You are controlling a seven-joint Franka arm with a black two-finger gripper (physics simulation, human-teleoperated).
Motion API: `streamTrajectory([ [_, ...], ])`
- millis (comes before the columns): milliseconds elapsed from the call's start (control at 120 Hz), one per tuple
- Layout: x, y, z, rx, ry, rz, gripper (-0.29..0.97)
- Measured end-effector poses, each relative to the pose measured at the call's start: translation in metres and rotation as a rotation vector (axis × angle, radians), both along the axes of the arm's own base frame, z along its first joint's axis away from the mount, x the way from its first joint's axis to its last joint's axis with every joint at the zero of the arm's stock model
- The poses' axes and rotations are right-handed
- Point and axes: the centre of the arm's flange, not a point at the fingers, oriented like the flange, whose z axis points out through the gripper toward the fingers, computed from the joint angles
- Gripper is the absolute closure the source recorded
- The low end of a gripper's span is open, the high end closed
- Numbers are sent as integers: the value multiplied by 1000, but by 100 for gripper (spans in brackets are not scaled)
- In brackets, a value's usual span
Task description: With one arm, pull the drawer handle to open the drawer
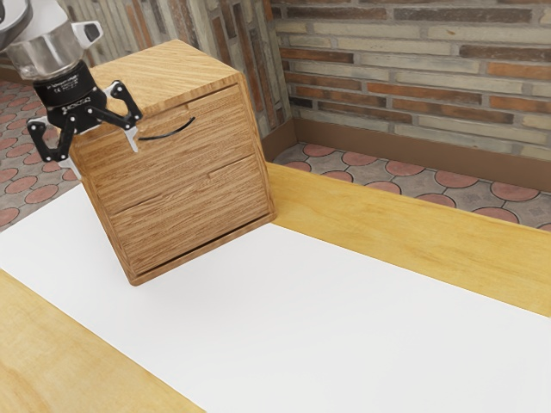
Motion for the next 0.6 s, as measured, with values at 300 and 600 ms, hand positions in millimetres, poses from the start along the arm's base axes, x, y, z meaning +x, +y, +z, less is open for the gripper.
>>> streamTrajectory([
  [300, -15, 37, 2, 0, -2, 106, 2],
  [600, -42, -13, 91, 95, -158, 68, 2],
])
